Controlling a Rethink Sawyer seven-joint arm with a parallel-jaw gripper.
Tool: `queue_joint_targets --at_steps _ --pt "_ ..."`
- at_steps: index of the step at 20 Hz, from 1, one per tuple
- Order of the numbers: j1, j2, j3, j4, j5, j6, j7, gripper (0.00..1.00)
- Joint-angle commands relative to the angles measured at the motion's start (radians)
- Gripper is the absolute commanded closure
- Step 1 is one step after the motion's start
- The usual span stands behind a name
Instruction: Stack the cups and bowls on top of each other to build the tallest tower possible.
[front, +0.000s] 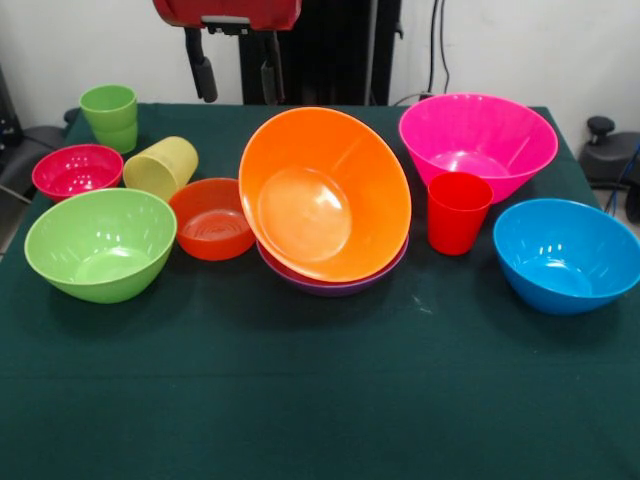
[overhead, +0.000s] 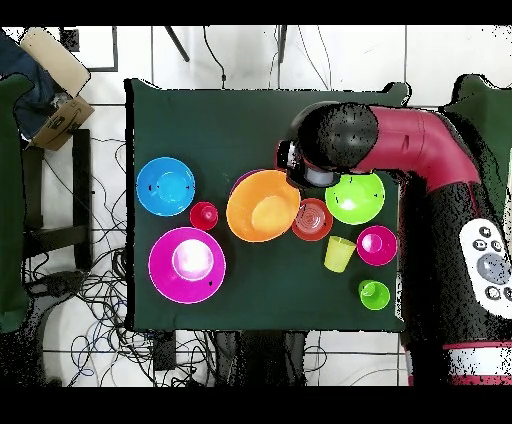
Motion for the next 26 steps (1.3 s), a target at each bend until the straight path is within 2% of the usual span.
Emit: queue_joint_targets --at_steps 1,26 --pt "0.011 0.044 0.008 0.03 -0.05 0.019 -0.143 0.0" --pt "0.033 0.032 0.013 0.03 -0.075 0.031 -0.16 0.0"
